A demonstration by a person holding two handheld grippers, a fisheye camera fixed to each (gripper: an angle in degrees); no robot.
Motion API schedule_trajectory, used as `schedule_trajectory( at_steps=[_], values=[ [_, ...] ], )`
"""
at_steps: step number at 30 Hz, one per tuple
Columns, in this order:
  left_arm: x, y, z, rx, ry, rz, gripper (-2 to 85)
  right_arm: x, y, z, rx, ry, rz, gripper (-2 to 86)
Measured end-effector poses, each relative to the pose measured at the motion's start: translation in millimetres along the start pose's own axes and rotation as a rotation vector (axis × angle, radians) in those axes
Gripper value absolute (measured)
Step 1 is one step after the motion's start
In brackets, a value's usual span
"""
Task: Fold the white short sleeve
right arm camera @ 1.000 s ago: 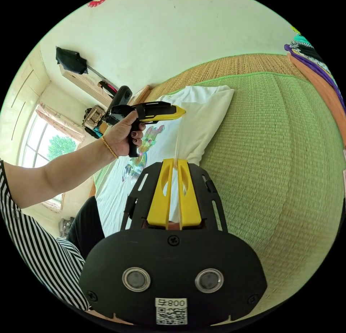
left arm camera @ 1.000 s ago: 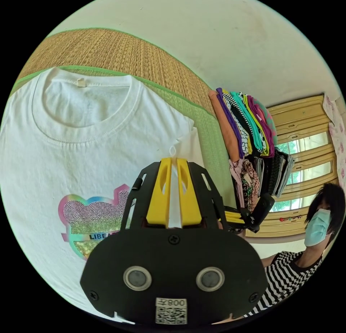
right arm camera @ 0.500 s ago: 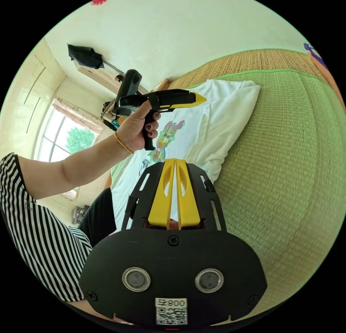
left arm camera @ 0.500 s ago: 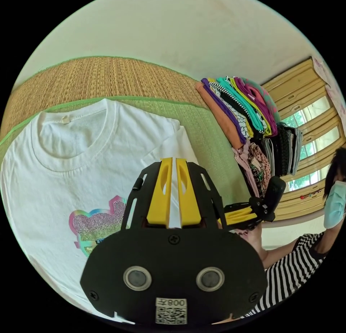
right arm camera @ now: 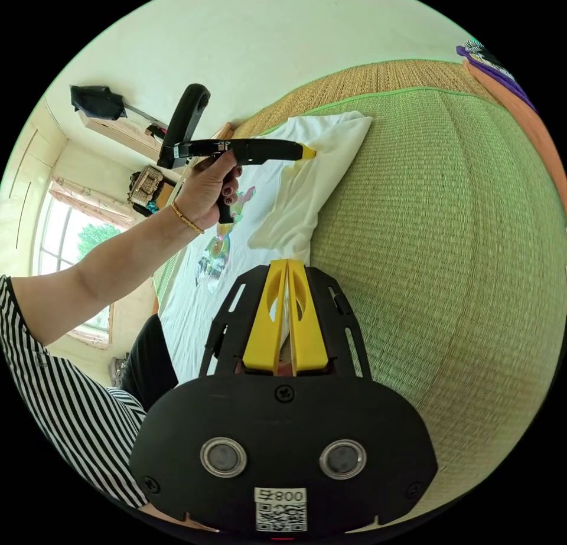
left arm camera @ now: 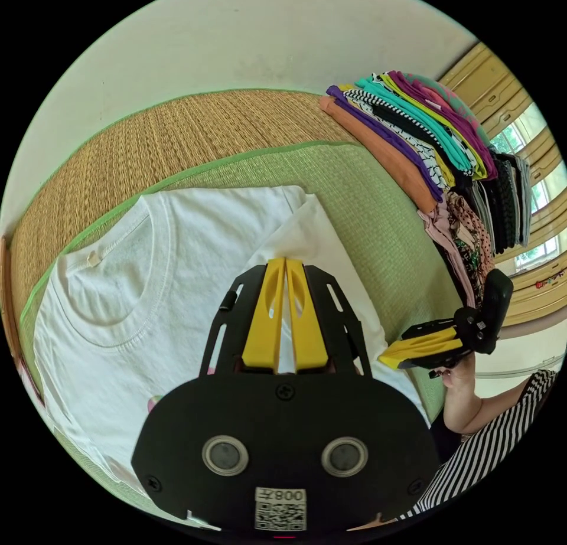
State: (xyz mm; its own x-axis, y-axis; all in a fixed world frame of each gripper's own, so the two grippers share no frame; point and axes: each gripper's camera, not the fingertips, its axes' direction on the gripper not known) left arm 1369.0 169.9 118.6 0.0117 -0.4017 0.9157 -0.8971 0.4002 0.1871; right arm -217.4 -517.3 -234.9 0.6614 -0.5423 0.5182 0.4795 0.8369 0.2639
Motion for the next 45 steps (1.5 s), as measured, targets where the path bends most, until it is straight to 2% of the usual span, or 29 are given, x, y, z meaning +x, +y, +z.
schedule_trajectory(
  at_steps=[7, 11, 13, 18, 23, 29, 34, 36, 40, 45],
  values=[
    [5.9, 11.3, 1.5, 0.057, 0.041, -0.031, 0.1, 2.4, -3.9, -0.4, -0.015, -0.001, 0.002, 0.0],
    [26.6, 31.7, -3.5, 0.097, 0.173, 0.061, 0.1, 6.6, -4.9, -0.4, -0.009, -0.027, 0.012, 0.0],
    [37.7, 44.2, -0.8, 0.062, 0.218, 0.140, 0.1, 7.1, -5.9, -0.4, -0.009, -0.029, 0.013, 0.0],
    [41.5, 75.4, 27.9, -0.105, 0.101, 0.212, 0.1, 7.3, -7.4, 0.2, -0.011, -0.036, 0.018, 0.0],
    [13.1, 89.8, 36.3, -0.048, 0.155, 0.117, 0.1, 7.3, -9.5, -1.4, -0.024, -0.039, 0.019, 0.0],
    [13.9, 90.5, 48.8, 0.027, 0.218, 0.178, 0.2, -0.6, -12.5, -9.1, 0.034, -0.047, 0.004, 0.0],
    [8.4, 89.1, 92.0, -0.071, 0.169, 0.194, 0.2, -5.0, -17.0, -3.0, 0.032, 0.013, 0.015, 0.0],
    [1.1, 97.2, 95.0, -0.042, 0.185, 0.174, 0.2, -3.5, -17.7, -2.6, 0.036, 0.004, 0.024, 0.0],
    [-9.5, 135.5, 89.3, -0.001, 0.200, 0.206, 0.2, -4.3, -19.5, -6.4, 0.069, 0.011, 0.038, 0.0],
    [-28.1, 196.0, 105.1, -0.023, 0.310, 0.207, 0.1, -4.2, -23.9, -0.1, 0.062, -0.007, 0.053, 0.0]
  ],
)
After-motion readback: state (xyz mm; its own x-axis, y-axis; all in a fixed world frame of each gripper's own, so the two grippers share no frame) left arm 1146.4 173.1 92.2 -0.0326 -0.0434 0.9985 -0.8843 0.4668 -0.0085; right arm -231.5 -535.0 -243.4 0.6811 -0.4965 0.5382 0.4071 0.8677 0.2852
